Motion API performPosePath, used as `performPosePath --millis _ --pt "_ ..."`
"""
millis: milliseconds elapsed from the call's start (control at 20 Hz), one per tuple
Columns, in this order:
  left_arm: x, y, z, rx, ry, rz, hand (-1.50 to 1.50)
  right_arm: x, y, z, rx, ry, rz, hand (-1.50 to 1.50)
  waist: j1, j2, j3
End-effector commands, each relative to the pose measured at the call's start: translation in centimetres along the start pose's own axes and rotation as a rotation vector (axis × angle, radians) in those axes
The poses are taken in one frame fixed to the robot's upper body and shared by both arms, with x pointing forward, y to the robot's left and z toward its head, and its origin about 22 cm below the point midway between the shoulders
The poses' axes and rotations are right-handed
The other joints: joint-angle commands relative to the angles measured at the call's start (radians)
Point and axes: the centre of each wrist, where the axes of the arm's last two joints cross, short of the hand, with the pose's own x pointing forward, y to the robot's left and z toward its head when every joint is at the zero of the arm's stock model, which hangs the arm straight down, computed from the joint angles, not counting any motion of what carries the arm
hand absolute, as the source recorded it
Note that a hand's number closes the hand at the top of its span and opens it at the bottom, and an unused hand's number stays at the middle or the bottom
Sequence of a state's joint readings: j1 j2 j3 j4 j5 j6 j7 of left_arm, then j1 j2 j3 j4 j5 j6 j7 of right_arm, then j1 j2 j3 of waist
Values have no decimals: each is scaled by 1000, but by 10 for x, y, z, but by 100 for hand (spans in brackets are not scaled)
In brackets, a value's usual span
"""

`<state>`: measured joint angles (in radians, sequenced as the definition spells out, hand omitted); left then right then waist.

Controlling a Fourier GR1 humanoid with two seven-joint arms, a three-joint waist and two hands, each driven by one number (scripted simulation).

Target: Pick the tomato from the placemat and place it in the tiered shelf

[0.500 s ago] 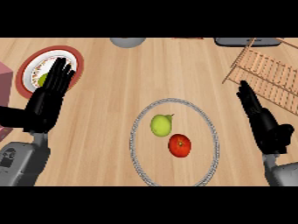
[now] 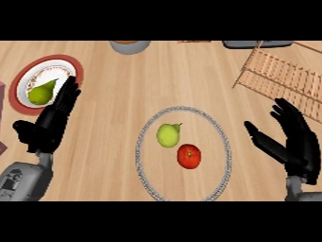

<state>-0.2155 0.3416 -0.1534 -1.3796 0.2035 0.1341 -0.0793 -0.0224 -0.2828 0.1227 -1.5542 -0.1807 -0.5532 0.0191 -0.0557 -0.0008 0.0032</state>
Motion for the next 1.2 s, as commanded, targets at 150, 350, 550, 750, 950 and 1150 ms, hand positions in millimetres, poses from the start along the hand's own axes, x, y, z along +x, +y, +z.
performPosePath --millis 150,350,550,750,950,1150 --pt "-14 -27 12 -29 61 -44 0 -65 -4 53 -593 19 230 -150 5 -3 -4" --pt "-4 -26 13 -38 54 -58 0 -48 26 87 -664 -118 136 -150 35 -7 0" --pt "-7 -46 24 -37 65 -64 0 -40 31 123 -442 -126 54 -150 50 -3 -3" --pt "-2 -49 5 -76 57 -65 0 -34 20 128 -275 -58 205 -150 61 5 -7" --pt "11 -47 0 -78 27 -63 0 -17 18 141 -222 -13 264 -150 69 7 -9" --pt "-6 -51 14 -67 37 -66 0 -5 2 132 -154 86 375 -150 78 9 -12"
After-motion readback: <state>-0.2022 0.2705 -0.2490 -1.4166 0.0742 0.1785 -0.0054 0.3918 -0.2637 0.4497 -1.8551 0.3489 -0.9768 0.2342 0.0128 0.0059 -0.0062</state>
